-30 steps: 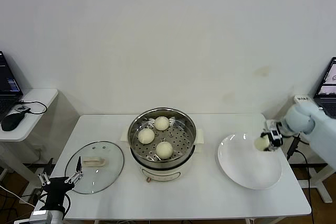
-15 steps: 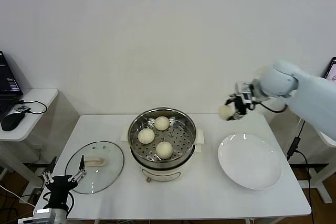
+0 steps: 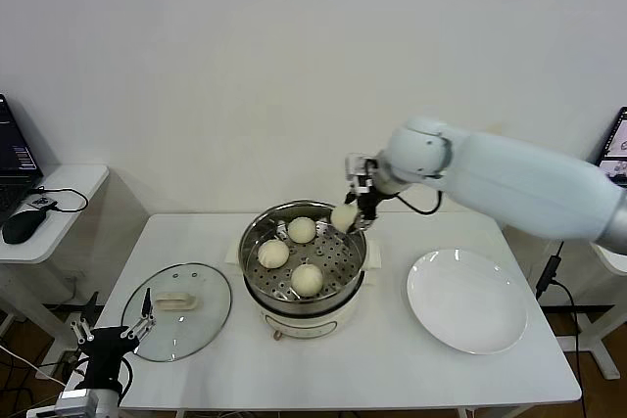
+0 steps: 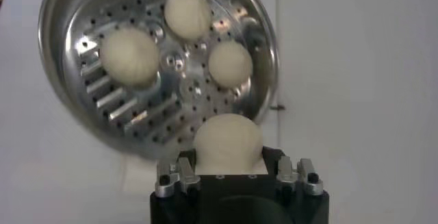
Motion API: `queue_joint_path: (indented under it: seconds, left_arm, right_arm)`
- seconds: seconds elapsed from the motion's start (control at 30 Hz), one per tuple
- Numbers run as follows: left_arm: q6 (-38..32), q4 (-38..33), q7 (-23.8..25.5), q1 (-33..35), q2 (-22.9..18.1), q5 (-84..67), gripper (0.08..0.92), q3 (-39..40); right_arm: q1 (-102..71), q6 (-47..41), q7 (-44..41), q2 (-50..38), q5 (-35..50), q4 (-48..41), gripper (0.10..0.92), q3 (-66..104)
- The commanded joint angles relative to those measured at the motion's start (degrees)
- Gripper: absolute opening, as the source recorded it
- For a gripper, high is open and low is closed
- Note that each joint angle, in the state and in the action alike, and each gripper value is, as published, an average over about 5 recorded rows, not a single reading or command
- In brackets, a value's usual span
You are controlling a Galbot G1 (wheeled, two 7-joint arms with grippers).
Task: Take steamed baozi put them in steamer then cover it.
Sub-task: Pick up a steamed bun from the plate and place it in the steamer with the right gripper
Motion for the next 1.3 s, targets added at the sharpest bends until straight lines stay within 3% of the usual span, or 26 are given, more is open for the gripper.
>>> queue_joint_path:
  seconds: [0.03, 0.77, 0.87, 1.07, 1.3]
  left_arm:
    - [-0.3, -0.2, 0.0, 0.0, -0.1, 0.4, 0.823, -0.1]
    - [-0.4, 0.1, -0.1, 0.0, -0.2, 0.4, 0.823, -0.5]
    - [-0.4, 0.0, -0.1, 0.0, -0.1, 0.4, 0.823, -0.7]
    - [-0.2, 0.2, 0.0, -0.3, 0.2, -0.2, 0.823, -1.0]
    - [-0.2, 0.2, 0.2, -0.4, 0.5, -0.9, 0.823, -1.2]
  right_arm:
    - [-2.1, -2.8, 2.5, 7.8, 0.8, -2.9, 0.611, -2.7]
    - [-7.0, -3.0, 1.4, 6.2, -6.0, -4.3, 0.613, -2.0]
    - [-7.1, -2.9, 1.4, 5.5, -6.2, -3.8, 0.647, -0.6]
    - [-5.0, -2.7, 0.7, 1.4, -5.1, -0.5, 0.794, 3.0]
    - [-6.0, -4.1, 6.9, -9.0, 0.7, 7.9, 0.822, 10.2]
